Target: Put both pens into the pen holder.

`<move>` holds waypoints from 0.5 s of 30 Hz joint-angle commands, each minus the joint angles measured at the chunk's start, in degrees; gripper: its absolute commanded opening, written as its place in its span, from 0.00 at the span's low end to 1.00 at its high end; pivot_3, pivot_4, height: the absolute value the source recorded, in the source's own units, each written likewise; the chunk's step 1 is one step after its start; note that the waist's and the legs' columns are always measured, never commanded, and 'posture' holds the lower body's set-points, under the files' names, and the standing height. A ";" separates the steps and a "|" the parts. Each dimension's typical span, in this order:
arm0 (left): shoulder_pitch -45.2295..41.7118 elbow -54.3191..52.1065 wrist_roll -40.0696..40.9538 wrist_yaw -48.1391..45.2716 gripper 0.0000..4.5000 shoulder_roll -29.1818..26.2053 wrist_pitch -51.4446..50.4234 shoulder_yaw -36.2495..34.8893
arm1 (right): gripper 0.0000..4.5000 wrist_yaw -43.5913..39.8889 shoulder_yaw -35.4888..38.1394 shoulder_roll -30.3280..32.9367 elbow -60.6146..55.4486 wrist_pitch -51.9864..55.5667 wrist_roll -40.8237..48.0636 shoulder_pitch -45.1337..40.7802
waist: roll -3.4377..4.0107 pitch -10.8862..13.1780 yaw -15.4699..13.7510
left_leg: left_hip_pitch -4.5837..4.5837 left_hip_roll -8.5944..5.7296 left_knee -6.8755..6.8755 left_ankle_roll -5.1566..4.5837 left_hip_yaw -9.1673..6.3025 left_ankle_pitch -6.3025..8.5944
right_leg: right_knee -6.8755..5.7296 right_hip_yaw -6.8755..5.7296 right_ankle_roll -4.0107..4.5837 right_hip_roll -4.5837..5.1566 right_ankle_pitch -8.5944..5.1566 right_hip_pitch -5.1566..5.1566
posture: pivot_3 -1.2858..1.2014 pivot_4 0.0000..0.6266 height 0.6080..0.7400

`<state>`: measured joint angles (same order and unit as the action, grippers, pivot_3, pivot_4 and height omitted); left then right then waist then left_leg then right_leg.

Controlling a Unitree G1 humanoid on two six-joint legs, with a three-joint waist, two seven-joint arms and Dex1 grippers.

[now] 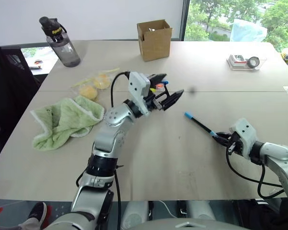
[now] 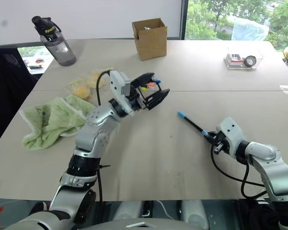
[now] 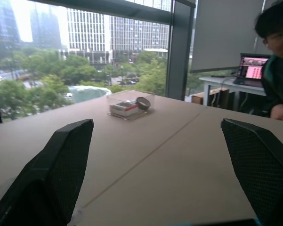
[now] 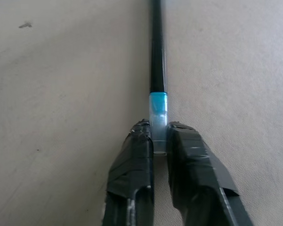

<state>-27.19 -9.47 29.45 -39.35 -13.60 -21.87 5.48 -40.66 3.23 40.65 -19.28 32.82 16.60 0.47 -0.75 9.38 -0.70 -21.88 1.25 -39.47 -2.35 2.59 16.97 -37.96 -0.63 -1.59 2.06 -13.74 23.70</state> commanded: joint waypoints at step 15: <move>4.81 -3.34 28.74 9.73 1.00 13.16 -17.69 -10.51 | 0.02 4.18 12.98 -13.23 -16.00 3.24 27.63 0.12 | -0.01 0.00 -0.01 | -0.02 -0.02 -0.02 -0.12 -0.07 0.07 | 0.02 0.00 0.01 -0.04 0.00 -0.01 | 0.52 0.24 0.97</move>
<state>-21.74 -12.24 56.00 -28.71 -0.84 -38.96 -4.79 -36.85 14.60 27.85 -31.78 35.94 40.56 1.33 -0.76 9.38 -0.71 -21.90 1.22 -39.50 -2.47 2.52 17.04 -37.94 -0.62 -1.58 2.02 -13.74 23.70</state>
